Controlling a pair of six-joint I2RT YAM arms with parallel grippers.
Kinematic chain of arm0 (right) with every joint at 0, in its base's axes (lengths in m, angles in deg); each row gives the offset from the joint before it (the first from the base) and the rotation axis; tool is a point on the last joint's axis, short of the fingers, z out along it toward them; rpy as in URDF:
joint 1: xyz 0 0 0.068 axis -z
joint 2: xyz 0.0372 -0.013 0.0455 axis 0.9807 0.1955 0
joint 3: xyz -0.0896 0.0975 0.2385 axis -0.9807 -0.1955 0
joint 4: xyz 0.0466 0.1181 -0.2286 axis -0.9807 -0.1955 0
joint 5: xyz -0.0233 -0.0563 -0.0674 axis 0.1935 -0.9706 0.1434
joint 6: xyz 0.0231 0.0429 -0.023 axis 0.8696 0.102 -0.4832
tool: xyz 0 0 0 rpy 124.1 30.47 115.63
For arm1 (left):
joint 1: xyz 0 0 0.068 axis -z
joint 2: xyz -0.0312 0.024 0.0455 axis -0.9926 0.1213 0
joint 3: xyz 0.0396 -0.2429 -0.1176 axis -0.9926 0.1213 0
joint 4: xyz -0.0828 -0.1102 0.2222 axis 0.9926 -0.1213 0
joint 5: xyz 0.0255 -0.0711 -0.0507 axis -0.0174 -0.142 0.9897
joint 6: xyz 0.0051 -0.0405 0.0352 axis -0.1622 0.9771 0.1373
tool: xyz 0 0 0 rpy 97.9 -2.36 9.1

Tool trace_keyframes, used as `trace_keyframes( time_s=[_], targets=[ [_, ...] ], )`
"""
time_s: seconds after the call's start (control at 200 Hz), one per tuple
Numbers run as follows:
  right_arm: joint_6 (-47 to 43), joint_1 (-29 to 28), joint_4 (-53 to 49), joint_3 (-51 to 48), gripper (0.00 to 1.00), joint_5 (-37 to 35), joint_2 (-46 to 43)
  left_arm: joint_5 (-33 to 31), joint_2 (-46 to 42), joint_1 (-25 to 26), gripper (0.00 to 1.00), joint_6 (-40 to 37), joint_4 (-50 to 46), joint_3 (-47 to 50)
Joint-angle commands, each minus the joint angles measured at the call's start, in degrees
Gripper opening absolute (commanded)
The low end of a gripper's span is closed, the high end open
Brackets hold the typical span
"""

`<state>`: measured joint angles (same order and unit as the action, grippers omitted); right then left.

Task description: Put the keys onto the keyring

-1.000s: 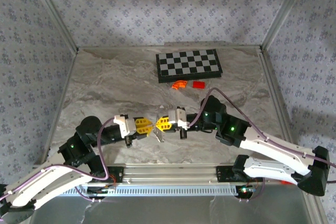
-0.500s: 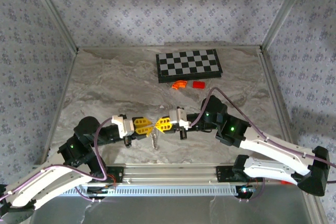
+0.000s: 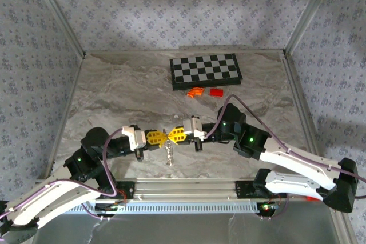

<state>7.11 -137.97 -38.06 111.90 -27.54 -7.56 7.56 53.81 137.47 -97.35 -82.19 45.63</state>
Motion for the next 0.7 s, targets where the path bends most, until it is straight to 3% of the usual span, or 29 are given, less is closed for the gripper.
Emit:
trace_keyframes(
  time_s=[0.0,0.105,0.19,0.285,0.41,0.59,0.695],
  targets=[
    [0.5,-0.7,1.3,0.8,0.0,0.7,0.4,0.4,-0.3,0.2,0.0,0.9,3.2,0.2],
    [1.0,-0.7,0.4,1.0,0.0,-0.9,0.1,-0.7,-0.4,0.2,0.0,0.5,2.2,-0.1],
    [1.8,-0.4,-1.2,1.6,0.23,-2.1,-0.5,-2.7,-0.3,0.2,0.0,-0.1,0.3,-0.9],
    [1.6,0.4,-5.5,2.9,0.42,-2.2,-1.2,-4.2,-0.5,0.2,0.0,-0.7,-1.2,-1.3],
    [2.4,2.6,-10.7,4.9,0.58,-1.9,-1.8,-6.3,-1.2,0.2,0.0,-0.7,-2.0,-1.2],
    [9.5,8.7,-8.8,5.3,0.78,-1.2,-1.3,-11.1,-2.8,0.2,0.0,-0.1,-2.8,0.1],
    [13.0,12.0,-10.5,7.8,0.81,-4.8,2.8,-14.7,-3.5,0.2,0.0,0.4,-4.5,-0.1]
  ],
)
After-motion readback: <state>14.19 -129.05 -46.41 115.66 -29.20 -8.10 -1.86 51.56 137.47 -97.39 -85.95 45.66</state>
